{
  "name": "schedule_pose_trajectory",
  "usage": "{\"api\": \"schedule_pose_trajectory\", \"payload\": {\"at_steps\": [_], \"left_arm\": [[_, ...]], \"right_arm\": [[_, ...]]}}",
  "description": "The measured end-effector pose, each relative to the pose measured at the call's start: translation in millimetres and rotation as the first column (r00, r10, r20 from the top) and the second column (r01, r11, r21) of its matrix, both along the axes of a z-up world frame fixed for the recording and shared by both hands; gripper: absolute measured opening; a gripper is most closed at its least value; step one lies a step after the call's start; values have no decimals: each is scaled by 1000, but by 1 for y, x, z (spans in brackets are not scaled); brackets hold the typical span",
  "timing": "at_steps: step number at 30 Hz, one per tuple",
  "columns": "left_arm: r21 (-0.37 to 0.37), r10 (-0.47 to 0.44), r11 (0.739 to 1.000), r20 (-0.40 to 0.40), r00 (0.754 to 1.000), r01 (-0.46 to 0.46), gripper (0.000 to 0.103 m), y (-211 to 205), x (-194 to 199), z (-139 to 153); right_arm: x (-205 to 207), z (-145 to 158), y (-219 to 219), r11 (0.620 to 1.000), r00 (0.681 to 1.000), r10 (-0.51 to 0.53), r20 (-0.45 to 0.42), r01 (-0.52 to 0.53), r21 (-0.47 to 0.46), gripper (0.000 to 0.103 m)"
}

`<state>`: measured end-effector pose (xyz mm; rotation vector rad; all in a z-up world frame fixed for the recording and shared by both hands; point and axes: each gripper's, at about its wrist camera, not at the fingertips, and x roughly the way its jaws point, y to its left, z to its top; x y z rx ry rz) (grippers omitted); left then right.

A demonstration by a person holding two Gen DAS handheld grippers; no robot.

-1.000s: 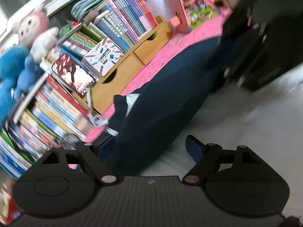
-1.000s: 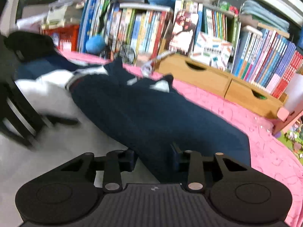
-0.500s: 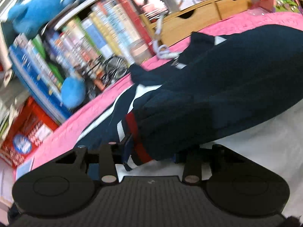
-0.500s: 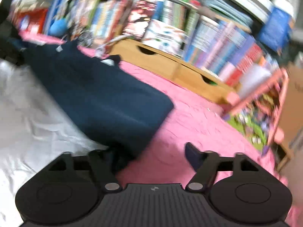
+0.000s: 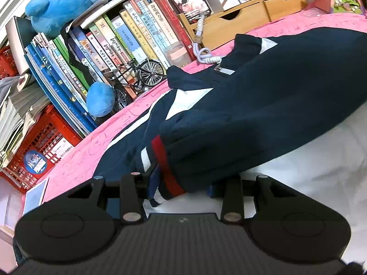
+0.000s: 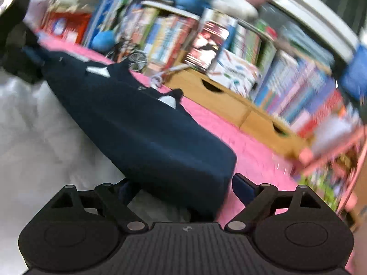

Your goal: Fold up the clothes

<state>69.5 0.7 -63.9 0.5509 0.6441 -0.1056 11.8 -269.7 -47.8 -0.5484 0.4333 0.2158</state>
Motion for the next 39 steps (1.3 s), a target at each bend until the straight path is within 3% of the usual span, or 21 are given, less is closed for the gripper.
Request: {"api": "schedule_pose_trajectory", "payload": {"at_steps": [3, 4, 5, 7, 10, 12, 14, 18, 21, 23, 25, 27, 30, 32, 33, 34, 36, 39], "left_arm": [[-8, -24, 1000, -6, 1000, 24, 38, 3, -4, 1], [-11, -35, 999, -6, 999, 35, 39, 3, -4, 0], [-14, -46, 999, -5, 999, 46, 39, 3, -5, 0], [-26, -64, 998, -9, 998, 64, 40, 1, -6, 1], [-30, -68, 997, -28, 997, 67, 42, 3, -10, 4], [-47, -68, 997, -54, 996, 65, 53, 9, -13, 8], [-110, -85, 991, -92, 992, 75, 70, 22, -21, 14], [-246, -117, 965, -108, 987, 87, 90, 58, -50, 30], [-366, -120, 927, -100, 988, 75, 92, 85, -63, 48], [-492, -125, 868, -77, 989, 71, 93, 96, -63, 60], [-602, -136, 794, -46, 990, 81, 94, 97, -54, 67], [-631, -136, 771, -28, 990, 88, 94, 81, -38, 63], [-590, -93, 807, -80, 992, 28, 90, 48, -7, 40], [-575, -80, 818, -129, 988, -9, 82, 35, 5, 21], [-566, -73, 824, -150, 986, -25, 82, 29, 11, 11], [-542, -66, 840, -141, 988, -21, 83, 25, 12, 4], [-481, -72, 876, -93, 993, 18, 84, 19, 6, -5], [-402, -90, 913, -44, 995, 64, 89, 10, -4, -17]], "right_arm": [[15, 5, -27, 993, 994, -107, 13, 106, 44, 83], [21, 6, -48, 983, 988, -152, -18, 153, 104, 81], [28, 8, -70, 966, 980, -194, -52, 200, 163, 86], [36, 5, -102, 935, 967, -216, -135, 244, 257, 90], [38, -13, -99, 951, 963, -224, -153, 250, 182, 95], [38, -10, -96, 955, 963, -230, -143, 252, 159, 97], [35, -6, -96, 959, 960, -221, -170, 246, 143, 97], [14, 11, -106, 970, 966, -149, -213, 185, 160, 97], [-1, 27, -117, 973, 972, -91, -217, 133, 186, 101], [-6, 40, -124, 963, 973, -55, -222, 110, 245, 103], [-6, 53, -126, 927, 975, -18, -220, 99, 362, 103], [4, 61, -116, 876, 974, 3, -229, 108, 469, 103], [36, 55, -63, 856, 961, 37, -273, 111, 505, 94], [58, 47, -24, 851, 949, 69, -307, 105, 515, 75], [69, 40, -7, 855, 942, 87, -325, 97, 509, 71], [77, 34, 9, 863, 936, 98, -338, 89, 498, 64], [94, 21, 39, 879, 927, 115, -357, 72, 470, 62], [120, 0, 50, 917, 931, 31, -365, 119, 380, 53]]}}
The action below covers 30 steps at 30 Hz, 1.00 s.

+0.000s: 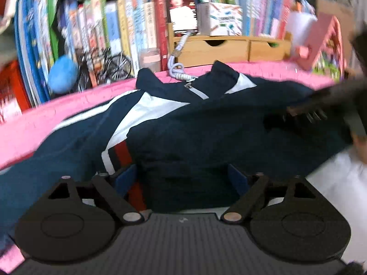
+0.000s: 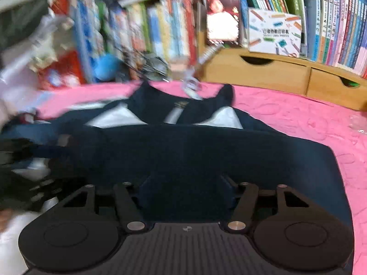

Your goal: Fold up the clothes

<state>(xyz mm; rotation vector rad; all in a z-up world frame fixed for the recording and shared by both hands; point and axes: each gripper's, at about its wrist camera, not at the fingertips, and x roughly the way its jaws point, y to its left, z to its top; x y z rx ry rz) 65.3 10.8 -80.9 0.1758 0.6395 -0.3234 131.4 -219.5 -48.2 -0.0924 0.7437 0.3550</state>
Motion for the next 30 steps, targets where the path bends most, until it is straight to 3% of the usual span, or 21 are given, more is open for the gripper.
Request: {"api": "schedule_pose_trajectory", "payload": {"at_steps": [2, 4, 6, 8, 9, 12, 14, 17, 19, 21, 23, 25, 28, 30], "left_arm": [[-22, 1, 1000, -10, 1000, -1, 91, 3, 2, 1], [-33, 3, 999, -17, 1000, -3, 93, 4, 3, -1], [-24, -10, 1000, -14, 1000, 10, 94, 2, 4, 0], [-20, -10, 1000, -15, 1000, 9, 95, 0, 4, 0], [-22, -8, 1000, -17, 1000, 8, 96, 0, 4, 0], [-23, -6, 1000, -18, 1000, 5, 97, 0, 5, -1], [-23, -7, 1000, -19, 1000, 6, 98, 0, 6, -1], [-21, -7, 1000, -21, 1000, 7, 100, -1, 6, -1], [-18, -5, 1000, -21, 1000, 4, 101, -1, 6, -1], [-19, -2, 1000, -21, 1000, 2, 102, -1, 6, -1], [-22, 0, 1000, -22, 1000, -1, 103, -1, 6, 0], [-31, -5, 1000, -24, 1000, 5, 103, 0, 5, 0], [-61, -42, 997, -30, 999, 41, 103, 2, 1, 3], [-76, -59, 996, -40, 997, 56, 103, 2, -2, 7]], "right_arm": [[13, -7, -13, 998, 998, -50, 39, 51, -27, 52], [31, -9, -44, 984, 984, -169, 64, 172, -52, 53], [48, -8, -77, 962, 961, -271, 46, 273, -23, 55], [62, -4, -104, 941, 941, -339, 11, 339, 7, 43], [60, 0, -106, 938, 938, -346, 10, 346, 1, 44], [42, 18, -103, 945, 945, -326, 41, 325, 19, 66], [9, 33, -96, 974, 970, -221, 103, 214, 79, 88], [-47, 38, -78, 998, 980, -43, 195, 33, 54, 101], [-82, 28, -60, 998, 975, 54, 216, -44, -51, 102], [-101, 17, -50, 984, 970, 91, 225, -52, -172, 102], [-104, 3, -61, 964, 975, 28, 220, 32, -264, 97], [-91, -6, -92, 953, 978, -110, 177, 154, -261, 92], [-81, -9, -149, 943, 952, -284, 115, 298, -144, 102], [-83, -8, -169, 933, 938, -335, 91, 344, -107, 103]]}}
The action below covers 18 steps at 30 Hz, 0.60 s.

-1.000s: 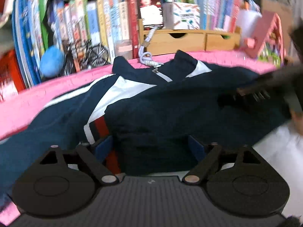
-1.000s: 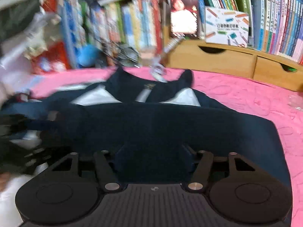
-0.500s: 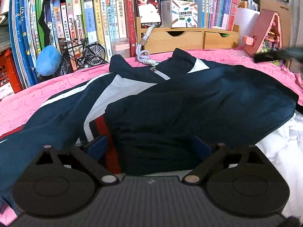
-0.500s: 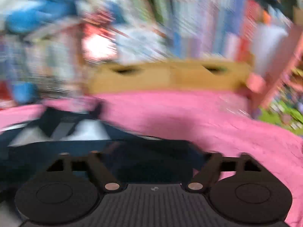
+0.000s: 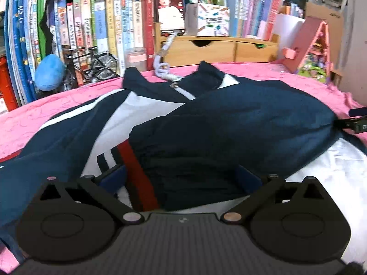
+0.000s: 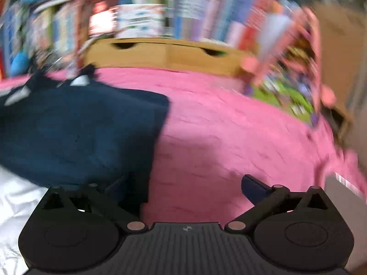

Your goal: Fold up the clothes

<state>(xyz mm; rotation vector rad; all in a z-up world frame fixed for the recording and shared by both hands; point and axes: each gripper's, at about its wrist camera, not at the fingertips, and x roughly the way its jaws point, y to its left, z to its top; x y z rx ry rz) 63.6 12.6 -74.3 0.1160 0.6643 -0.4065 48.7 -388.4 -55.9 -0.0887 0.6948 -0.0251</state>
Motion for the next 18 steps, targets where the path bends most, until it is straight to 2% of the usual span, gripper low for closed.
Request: {"api": "schedule_pose_trajectory", "payload": {"at_steps": [3, 6, 10, 13, 15, 18], "left_arm": [[14, 21, 1000, -6, 1000, -21, 103, 2, -6, 9], [-26, 30, 999, -11, 1000, -30, 103, 13, -10, 18], [-119, 70, 990, -42, 997, -74, 103, 28, -4, 21], [-142, 109, 982, -90, 990, -121, 103, 31, 5, 13], [-131, 125, 981, -111, 986, -140, 103, 31, 10, 3], [-47, 128, 990, -47, 991, -130, 103, 22, 5, -4]], "right_arm": [[-9, 4, 4, 999, 1000, -2, 23, 3, -53, 103], [-20, 17, 18, 995, 997, 61, 49, -57, -82, 102], [-28, 39, 44, 985, 979, 174, 105, -170, -42, 102], [-20, 48, 66, 968, 963, 240, 123, -247, 37, 102], [-8, 49, 86, 952, 952, 283, 115, -293, 84, 102], [11, 41, 115, 935, 937, 336, 91, -344, 91, 100]]}}
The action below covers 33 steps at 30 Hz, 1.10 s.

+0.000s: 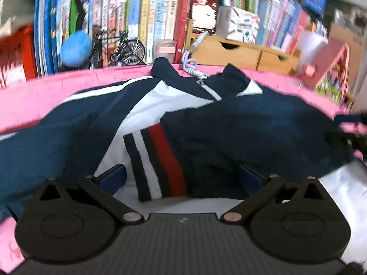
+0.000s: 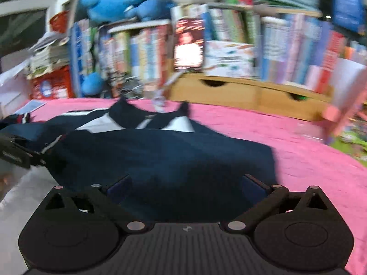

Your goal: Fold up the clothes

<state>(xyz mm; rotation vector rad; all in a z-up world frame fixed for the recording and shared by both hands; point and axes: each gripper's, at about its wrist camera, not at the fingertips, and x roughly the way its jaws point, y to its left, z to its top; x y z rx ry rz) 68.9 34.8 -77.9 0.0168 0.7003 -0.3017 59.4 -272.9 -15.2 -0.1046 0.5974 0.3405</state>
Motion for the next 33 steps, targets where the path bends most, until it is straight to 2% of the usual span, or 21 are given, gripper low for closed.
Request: {"api": "schedule_pose_trajectory", "payload": {"at_steps": [2, 4, 5, 7, 9, 12, 14, 15, 16, 18, 21, 24, 27, 30, 31, 33], "left_arm": [[47, -2, 999, 7, 1000, 2, 103, -6, -1, -1], [52, -2, 999, 6, 1000, 2, 103, -7, -2, -1], [45, -2, 999, 6, 1000, 2, 103, -5, -2, -1], [40, -1, 999, 6, 1000, 1, 103, -4, -3, -2], [44, -3, 999, 7, 1000, 2, 103, -5, -3, -2], [42, -2, 999, 7, 1000, 2, 103, -4, -3, -1], [43, -2, 999, 6, 1000, 1, 103, -4, -3, -1], [45, -1, 999, 6, 1000, 1, 103, -5, -3, -1], [45, -1, 999, 5, 1000, 1, 103, -5, -2, -1], [47, -1, 999, 5, 1000, 0, 103, -5, -2, -1], [46, 0, 999, 4, 1000, 0, 103, -4, -2, -1], [47, 0, 999, 4, 1000, 0, 103, -4, -2, -1], [47, 1, 999, 3, 1000, -1, 103, -4, -2, -1], [45, 4, 999, 1, 1000, -4, 103, -4, -1, 0], [45, 5, 999, 1, 1000, -5, 103, -4, 0, 0], [42, 6, 999, 0, 1000, -6, 103, -3, 0, 0]], "right_arm": [[11, -10, 12, 999, 1000, 6, -25, -7, -35, 98], [17, -23, 13, 993, 998, -36, -52, 30, -115, 98], [19, -31, 6, 985, 996, -68, -50, 59, -162, 99], [19, -36, -25, 974, 987, -156, -46, 146, -172, 102], [18, -37, -60, 957, 966, -255, -47, 245, -156, 102], [18, -33, -111, 908, 908, -408, -90, 394, -145, 102], [19, -19, -122, 871, 868, -486, -102, 470, -143, 99], [19, -13, -122, 867, 864, -494, -94, 482, -124, 99], [18, -5, -119, 876, 872, -482, -88, 476, -81, 99], [21, 11, -102, 909, 908, -412, -75, 415, 28, 99], [40, 23, -50, 961, 968, -248, -49, 252, 114, 99], [67, 13, 13, 991, 994, -92, -59, 97, 94, 99], [87, -11, 65, 998, 993, 16, -113, -10, 58, 96], [100, -33, 80, 998, 991, 1, -134, -10, -62, 96], [103, -40, 76, 996, 993, -11, -120, 0, -94, 101], [113, -46, 44, 990, 992, -98, -82, 88, -113, 102]]}}
